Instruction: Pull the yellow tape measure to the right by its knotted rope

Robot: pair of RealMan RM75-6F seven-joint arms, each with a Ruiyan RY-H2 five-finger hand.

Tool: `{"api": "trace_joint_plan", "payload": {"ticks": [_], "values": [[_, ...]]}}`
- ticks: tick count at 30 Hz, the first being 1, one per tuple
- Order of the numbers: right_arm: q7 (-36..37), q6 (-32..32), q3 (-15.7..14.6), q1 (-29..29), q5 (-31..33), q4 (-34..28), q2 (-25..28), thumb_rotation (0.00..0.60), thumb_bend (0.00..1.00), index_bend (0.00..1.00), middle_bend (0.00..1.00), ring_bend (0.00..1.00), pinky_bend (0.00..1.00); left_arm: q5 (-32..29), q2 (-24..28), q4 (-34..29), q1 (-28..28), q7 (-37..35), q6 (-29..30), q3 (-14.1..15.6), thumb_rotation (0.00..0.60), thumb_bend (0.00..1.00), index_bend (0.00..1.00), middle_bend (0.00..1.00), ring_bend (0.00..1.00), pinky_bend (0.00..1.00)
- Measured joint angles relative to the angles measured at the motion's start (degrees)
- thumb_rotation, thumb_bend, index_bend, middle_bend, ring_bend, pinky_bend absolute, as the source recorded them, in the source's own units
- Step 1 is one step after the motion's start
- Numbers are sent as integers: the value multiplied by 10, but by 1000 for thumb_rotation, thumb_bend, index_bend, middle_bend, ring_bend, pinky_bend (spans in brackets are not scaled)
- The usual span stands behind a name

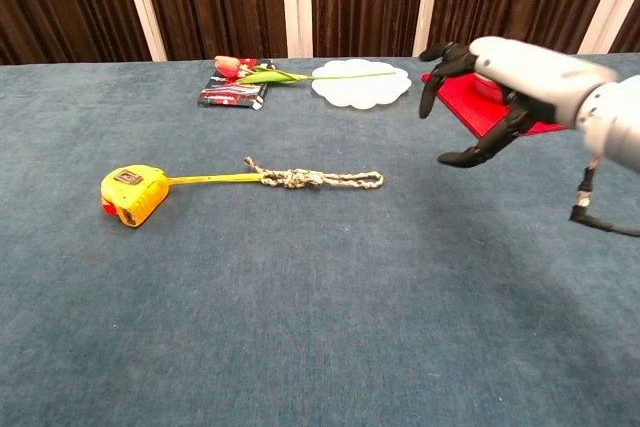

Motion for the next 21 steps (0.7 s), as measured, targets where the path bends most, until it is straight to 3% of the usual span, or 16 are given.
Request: {"api": "trace_joint_plan", "payload": {"ticks": [8,21], "values": [[-31,-19,11,43,56,81,-80,600,318,458,95,0,0,-13,0,4,-5,-8,-12,-3,600,0,0,0,0,0],[-25,-40,15,77,93,185,-151,600,345,506,110,0,0,-24,2,2,-6,-16,-19,-5,600,0,0,0,0,0]]}}
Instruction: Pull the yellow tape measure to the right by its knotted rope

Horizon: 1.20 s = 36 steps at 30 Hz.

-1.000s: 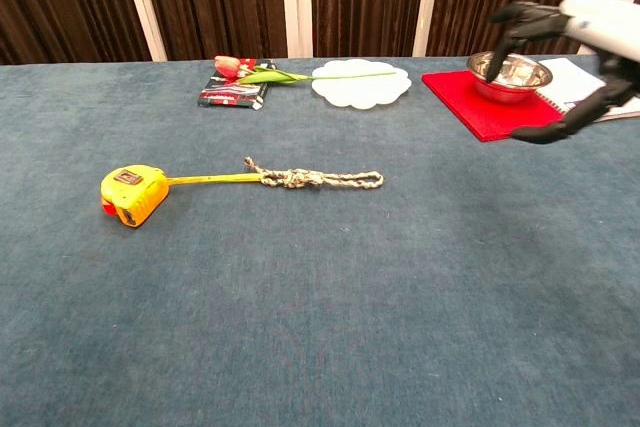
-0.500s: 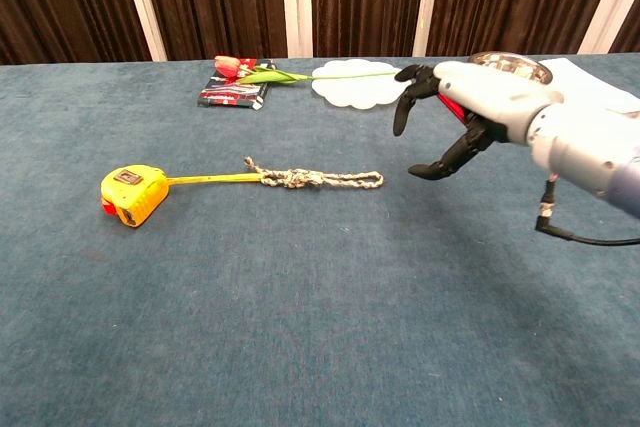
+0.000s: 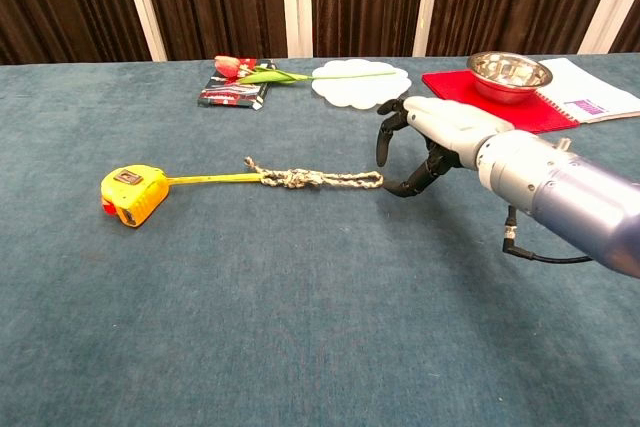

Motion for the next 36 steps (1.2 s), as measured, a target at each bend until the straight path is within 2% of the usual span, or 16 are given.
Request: {"api": "trace_joint_plan", "payload": {"ticks": [14,30,36], "values": [[30,-14,0,22,7,75,-46,600,352,510,115,0,0,-8,1,0,-1,-2,-4,-2,600,0,0,0,0,0],[49,-23,3,38,9,125,-73,600,379,544,127,0,0,-18,3,-1,-1,-8,-9,-3,600,0,0,0,0,0],[51,-25,1,39,10,134,-78,600,417,576,130,0,0,-18,4,-1,0,-9,-8,-3,600,0,0,0,0,0]]}}
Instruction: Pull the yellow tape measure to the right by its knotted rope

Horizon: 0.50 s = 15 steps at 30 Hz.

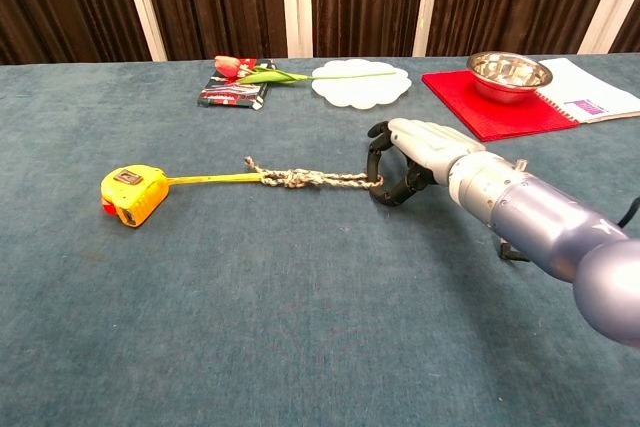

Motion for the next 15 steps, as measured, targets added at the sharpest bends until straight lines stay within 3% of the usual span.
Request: {"api": "trace_joint_plan", "payload": {"ticks": [15], "values": [[6,11,4,-5,-1,-42,12,600,448,609,130,0,0,-2,2,0,2,-2,1,0,600,0,0,0,0,0]]}}
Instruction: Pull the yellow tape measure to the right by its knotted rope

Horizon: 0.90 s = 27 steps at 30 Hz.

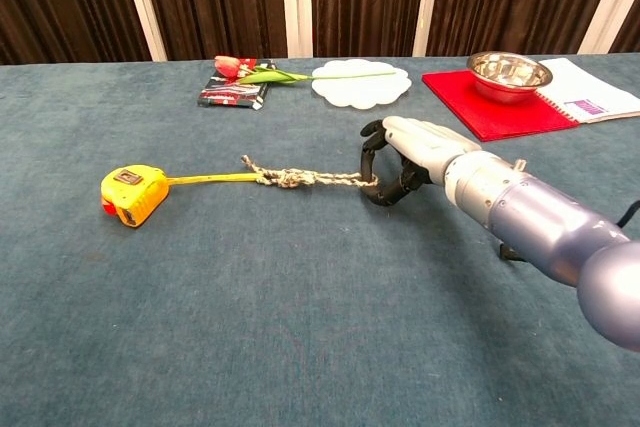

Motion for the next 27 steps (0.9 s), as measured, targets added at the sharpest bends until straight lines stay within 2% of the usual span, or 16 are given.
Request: {"api": "trace_joint_plan", "payload": {"ticks": [6,14,27], "values": [[10,3,23,-11,36,-79,25,600,447,612,130,0,0,6,1,0,1,0,4,1,600,0,0,0,0,0],[-13,16,65,-27,161,-194,79,600,447,612,130,0,0,8,0,1,2,1,6,2,600,0,0,0,0,0],[-44,67,97,-43,274,-283,155,600,448,624,130,0,0,18,-2,0,2,5,12,4,600,0,0,0,0,0]]}}
